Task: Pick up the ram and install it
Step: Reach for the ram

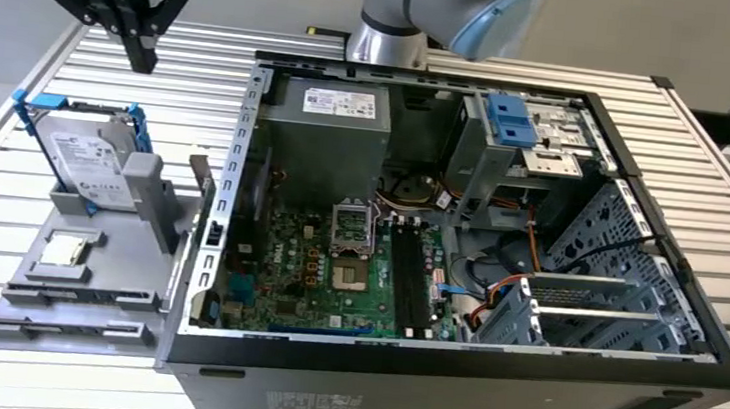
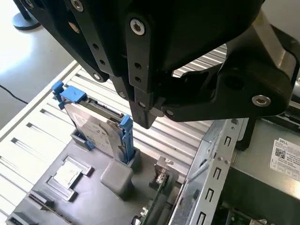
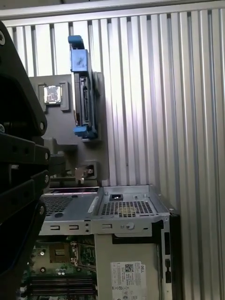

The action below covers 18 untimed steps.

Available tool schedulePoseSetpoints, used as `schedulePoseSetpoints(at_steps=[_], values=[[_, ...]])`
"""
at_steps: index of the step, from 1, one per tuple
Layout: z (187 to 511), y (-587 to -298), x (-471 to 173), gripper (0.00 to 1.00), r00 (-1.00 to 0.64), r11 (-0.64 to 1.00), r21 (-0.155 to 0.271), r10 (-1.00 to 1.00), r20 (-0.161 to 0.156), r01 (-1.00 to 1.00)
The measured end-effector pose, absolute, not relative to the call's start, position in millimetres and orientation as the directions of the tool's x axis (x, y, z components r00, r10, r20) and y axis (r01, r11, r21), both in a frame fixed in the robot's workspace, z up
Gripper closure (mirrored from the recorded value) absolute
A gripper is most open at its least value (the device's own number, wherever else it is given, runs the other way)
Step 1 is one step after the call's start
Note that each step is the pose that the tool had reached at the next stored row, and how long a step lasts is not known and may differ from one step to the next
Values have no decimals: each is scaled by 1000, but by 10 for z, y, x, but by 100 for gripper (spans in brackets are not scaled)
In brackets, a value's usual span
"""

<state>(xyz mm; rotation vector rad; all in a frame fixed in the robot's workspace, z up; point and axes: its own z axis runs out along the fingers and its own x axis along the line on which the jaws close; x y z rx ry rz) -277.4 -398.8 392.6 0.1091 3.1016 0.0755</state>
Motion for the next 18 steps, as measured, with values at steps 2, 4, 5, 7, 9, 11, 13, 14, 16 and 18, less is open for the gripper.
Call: schedulePoseSetpoints(at_steps=[2, 4, 5, 7, 9, 11, 13, 14, 16, 18], values=[[3926, -3988, -2844, 100, -997, 996, 50, 71, -36, 69], [3926, -3988, -2908, 100, -997, 996, 50, 71, -36, 69], [3926, -3988, -2936, 100, -997, 996, 50, 71, -37, 69], [3926, -3988, -3021, 100, -997, 996, 50, 71, -37, 69], [3926, -3988, -3083, 100, -997, 996, 50, 71, -38, 69], [3926, -3988, -3143, 100, -997, 996, 50, 71, -38, 69], [3926, -3988, -3225, 100, -997, 996, 50, 71, -39, 69], [3927, -3988, -3303, 100, -997, 996, 50, 71, -39, 69], [3926, -3988, -3383, 100, -997, 996, 50, 71, -40, 69], [3926, -3988, -3472, 100, -997, 996, 50, 71, -40, 69]])
